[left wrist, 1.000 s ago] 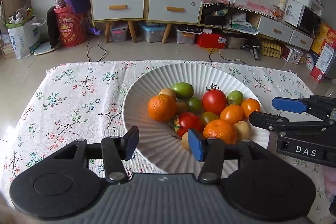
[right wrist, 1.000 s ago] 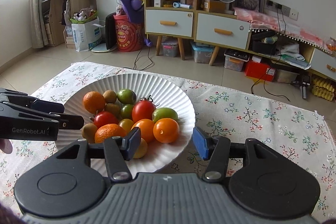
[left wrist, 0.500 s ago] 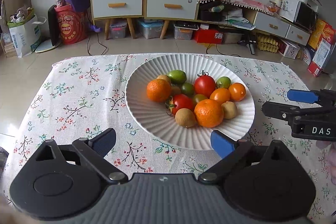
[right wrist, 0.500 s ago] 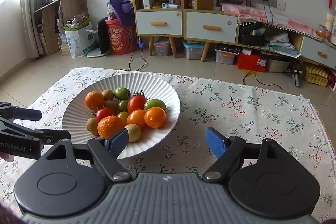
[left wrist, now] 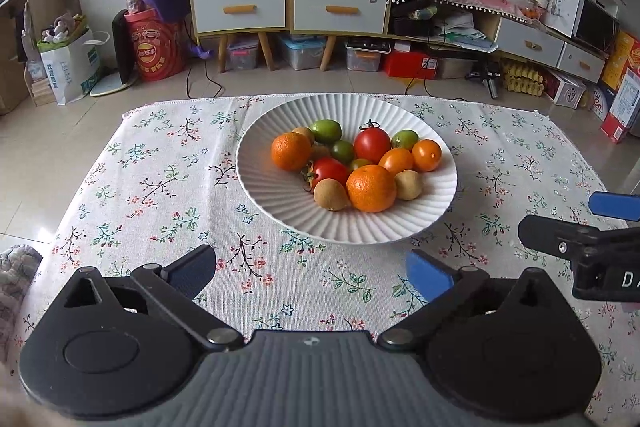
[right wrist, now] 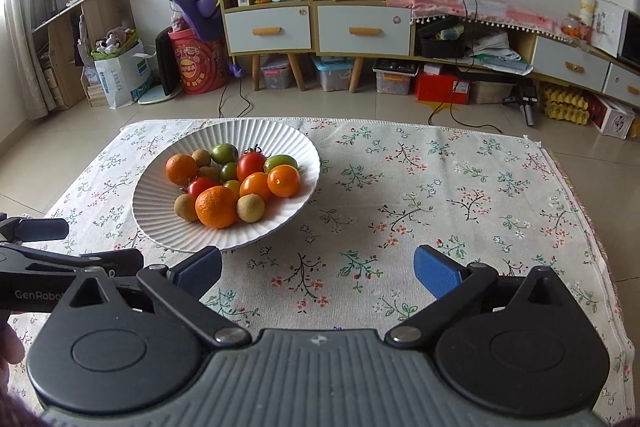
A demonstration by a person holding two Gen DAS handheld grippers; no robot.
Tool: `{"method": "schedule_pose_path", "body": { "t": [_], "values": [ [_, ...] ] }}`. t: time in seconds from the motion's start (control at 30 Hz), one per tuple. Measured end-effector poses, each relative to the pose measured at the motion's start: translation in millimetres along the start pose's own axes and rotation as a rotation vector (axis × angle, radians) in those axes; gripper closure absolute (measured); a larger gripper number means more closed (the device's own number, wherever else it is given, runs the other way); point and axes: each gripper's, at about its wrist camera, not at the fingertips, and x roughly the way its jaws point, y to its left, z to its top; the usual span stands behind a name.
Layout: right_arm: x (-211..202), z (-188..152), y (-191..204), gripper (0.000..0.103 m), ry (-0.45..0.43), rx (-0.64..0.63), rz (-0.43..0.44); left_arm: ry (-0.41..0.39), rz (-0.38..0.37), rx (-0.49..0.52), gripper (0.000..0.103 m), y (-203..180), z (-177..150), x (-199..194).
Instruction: Organize fruits
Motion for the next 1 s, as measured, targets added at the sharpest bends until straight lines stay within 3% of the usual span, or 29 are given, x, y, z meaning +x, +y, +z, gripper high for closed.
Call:
{"method": "schedule_pose_path", "body": {
  "t": [0.43,1.0],
  "values": [
    [13,-7,2,0.001,0.097,0.041,-0.121,0.071,0.082,-0.008,0.007,-12,-13,-4],
    [12,-8,11,0.001,0.112,0.017,-0.100,0.100,0.100,-0.044,0.007,-1,-14,1]
  ]
}}
